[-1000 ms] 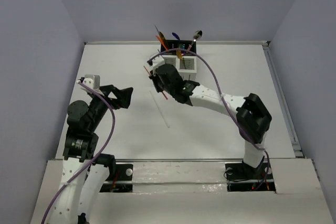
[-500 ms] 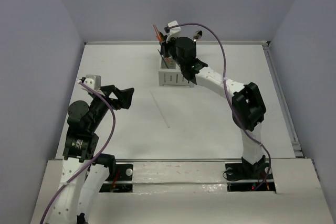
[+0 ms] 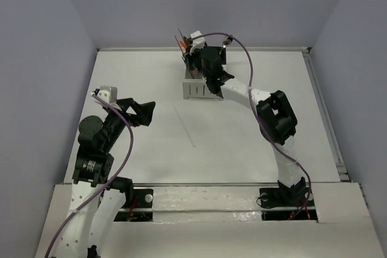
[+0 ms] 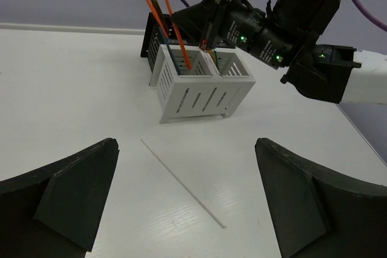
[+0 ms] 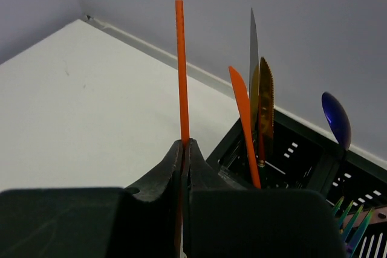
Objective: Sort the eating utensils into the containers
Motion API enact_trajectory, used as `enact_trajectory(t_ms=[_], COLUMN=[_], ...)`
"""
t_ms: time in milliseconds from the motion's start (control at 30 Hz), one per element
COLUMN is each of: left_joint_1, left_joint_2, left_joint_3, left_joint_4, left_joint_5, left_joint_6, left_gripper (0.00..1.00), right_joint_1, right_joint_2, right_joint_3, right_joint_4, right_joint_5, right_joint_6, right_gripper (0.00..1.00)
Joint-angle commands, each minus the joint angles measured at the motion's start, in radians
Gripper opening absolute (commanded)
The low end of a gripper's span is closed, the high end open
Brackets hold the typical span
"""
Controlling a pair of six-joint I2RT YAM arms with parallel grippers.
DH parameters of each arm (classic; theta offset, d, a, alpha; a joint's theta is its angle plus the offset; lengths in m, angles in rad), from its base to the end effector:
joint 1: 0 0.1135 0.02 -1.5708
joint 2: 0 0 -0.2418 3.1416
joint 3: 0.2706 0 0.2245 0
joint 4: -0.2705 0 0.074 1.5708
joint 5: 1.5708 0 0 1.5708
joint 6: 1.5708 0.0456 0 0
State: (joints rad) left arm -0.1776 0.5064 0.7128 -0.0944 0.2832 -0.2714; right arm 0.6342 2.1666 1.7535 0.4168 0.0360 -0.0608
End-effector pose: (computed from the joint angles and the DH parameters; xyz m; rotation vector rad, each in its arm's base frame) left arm 0.1208 -0.0346 0.3470 0.1653 1.4797 -0.5706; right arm 0.4017 0.2935 0.2822 -0.5120 1.4975 0.4218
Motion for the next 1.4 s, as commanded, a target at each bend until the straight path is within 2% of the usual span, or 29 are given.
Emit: enact_trajectory(t_ms=[0,167,200,333,367,567,833,900,1033,1167,1367], left_joint_1=[-0.005,-0.005,-0.005,-0.005,-0.005,-0.005,-0.005,-0.005,-0.005,-0.005,-0.005], left_joint_2=[0.007,0.007,0.007,0.006,0.006,-0.005,-0.016,-0.016,-0.016,-0.019,-0.017], left_joint_3=[0.007,0.007,0.007,0.005,0.005,0.005,0.002,0.002,0.002,0.002,0.002], left_joint_4=[0.048,0.05,0.048,0.048,0.048,0.047,0.045,0.048,0.05,0.047,0.044], left_joint_5=[0.007,0.002,-0.002,-0.009,-0.007,-0.015,-0.019,-0.016,-0.015,-0.024,-0.029], left_joint_6=[-0.002,-0.002,0.0,-0.002,-0.002,-0.002,-0.002,-0.003,-0.003,-0.003,-0.005], left_gripper=[0.99,0.99,0.99,0.99,0.99,0.99,0.99,0.99,0.99,0.99,0.99], right_joint_1=[-0.002,-0.002,-0.002,-0.002,-0.002,0.01,0.189,0.232,0.252,0.262,0.297], right_joint_2=[-0.04,-0.045,-0.048,-0.089,-0.118,-0.238,-0.392,-0.389,-0.364,-0.335,-0.223], right_joint_3=[-0.046,-0.065,-0.065,-0.081,-0.089,-0.098,-0.294,-0.327,-0.362,-0.397,-0.328], right_joint_4=[0.089,0.077,0.07,0.042,0.03,-0.128,-0.404,-0.524,-0.67,-0.679,-0.734], right_joint_5=[-0.016,0.002,0.004,-0.018,-0.027,-0.081,-0.022,0.053,0.077,0.053,0.062], right_joint_6=[-0.04,-0.074,-0.076,-0.063,-0.054,0.01,0.087,0.108,0.18,0.243,0.282], right_gripper=[0.01,0.11,0.19,0.35,0.43,0.45,0.45,0.45,0.44,0.44,0.44])
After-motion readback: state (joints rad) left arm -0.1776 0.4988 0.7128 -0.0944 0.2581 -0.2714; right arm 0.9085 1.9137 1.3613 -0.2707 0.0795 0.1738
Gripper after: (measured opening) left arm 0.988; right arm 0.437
